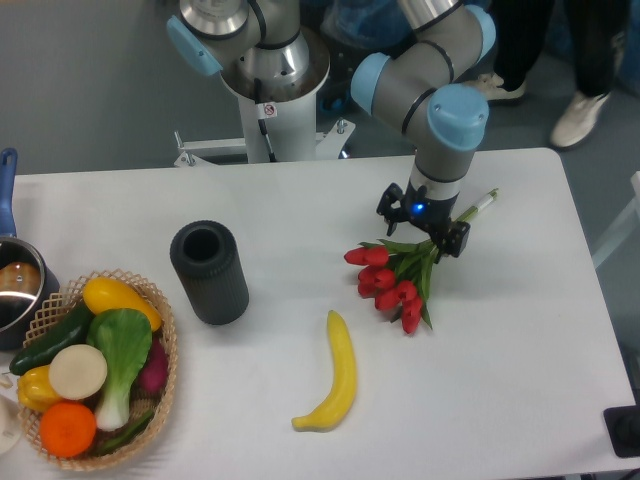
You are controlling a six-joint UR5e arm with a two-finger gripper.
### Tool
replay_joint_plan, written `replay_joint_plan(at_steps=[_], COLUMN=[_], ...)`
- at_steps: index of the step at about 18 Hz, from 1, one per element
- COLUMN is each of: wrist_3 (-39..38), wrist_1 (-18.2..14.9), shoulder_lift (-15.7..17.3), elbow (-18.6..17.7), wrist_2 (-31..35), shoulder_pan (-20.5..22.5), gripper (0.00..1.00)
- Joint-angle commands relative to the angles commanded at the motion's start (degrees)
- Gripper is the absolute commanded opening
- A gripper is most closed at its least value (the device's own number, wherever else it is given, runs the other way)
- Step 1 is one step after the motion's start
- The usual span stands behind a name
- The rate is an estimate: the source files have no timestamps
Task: Pick up the flowers from the table
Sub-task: 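Close the gripper around the tulip stems just below the blooms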
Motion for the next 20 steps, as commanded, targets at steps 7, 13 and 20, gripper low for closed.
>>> replay_joint_plan(at_steps=[7, 13, 20], wrist_3=[-0.44, -1.05, -1.06], wrist_1=[5.63, 5.28, 4.66], shoulder_lift=[-1.67, -0.44, 1.4], elbow=[-2.82, -1.07, 2.1], wrist_2=[0.89, 0.97, 1.15], shoulder_pan=[-0.62, -0.09, 0.7], gripper=[0.48, 0.04, 0.04])
